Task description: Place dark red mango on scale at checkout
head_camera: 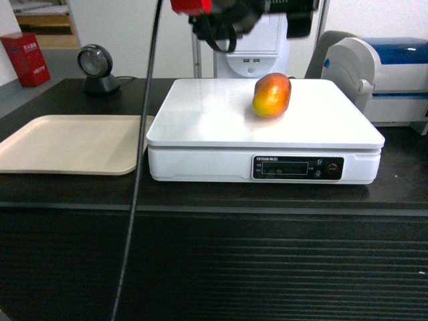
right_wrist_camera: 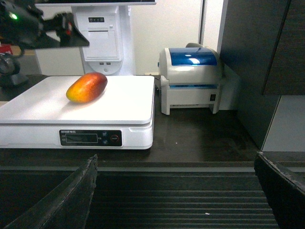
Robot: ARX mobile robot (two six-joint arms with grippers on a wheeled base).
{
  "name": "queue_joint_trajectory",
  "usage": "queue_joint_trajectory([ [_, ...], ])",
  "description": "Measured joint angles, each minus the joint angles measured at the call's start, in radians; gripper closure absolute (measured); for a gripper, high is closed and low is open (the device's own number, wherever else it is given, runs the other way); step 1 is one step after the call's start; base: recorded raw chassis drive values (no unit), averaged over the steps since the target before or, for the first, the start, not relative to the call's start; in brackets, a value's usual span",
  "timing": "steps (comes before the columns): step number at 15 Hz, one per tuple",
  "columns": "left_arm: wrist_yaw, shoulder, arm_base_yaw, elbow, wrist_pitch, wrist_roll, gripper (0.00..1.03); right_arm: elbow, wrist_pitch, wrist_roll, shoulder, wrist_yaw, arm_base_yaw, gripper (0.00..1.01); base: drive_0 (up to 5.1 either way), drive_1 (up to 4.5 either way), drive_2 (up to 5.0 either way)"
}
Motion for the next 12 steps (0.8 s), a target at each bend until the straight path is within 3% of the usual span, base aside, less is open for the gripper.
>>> queue_joint_trajectory([
  [4, -0.008, -0.300, 0.065, -0.298, 0.230, -0.022, 0.05, 0.000, 0.000, 0.000, 0.000, 0.000, 0.000, 0.03, 0.0, 0.00, 0.0],
  [7, -0.014, -0.565, 0.183, -0.610, 0.367, -0.006, 0.05, 0.000, 0.000, 0.000, 0.000, 0.000, 0.000, 0.03, 0.0, 0.00, 0.0],
  [8, -0.097, -0.668, 0.245, -0.744, 0.460, 0.016, 0.11, 0.000, 0.000, 0.000, 0.000, 0.000, 0.000, 0.03, 0.0, 0.00, 0.0],
  [9, -0.133, -0.776, 0.318, -0.889, 0.549, 0.032, 0.22, 0.000, 0.000, 0.000, 0.000, 0.000, 0.000, 0.03, 0.0, 0.00, 0.0],
  [11, -0.072, -0.985, 0.452, -1.158, 0.627, 0.045, 0.40, 0.000, -0.001, 0.000, 0.000, 0.000, 0.000, 0.03, 0.0, 0.00, 0.0],
  [12, -0.078, -1.094, 0.478, -1.299, 0.661, 0.045, 0.51, 0.000, 0.000, 0.000, 0.000, 0.000, 0.000, 0.03, 0.0, 0.00, 0.0],
])
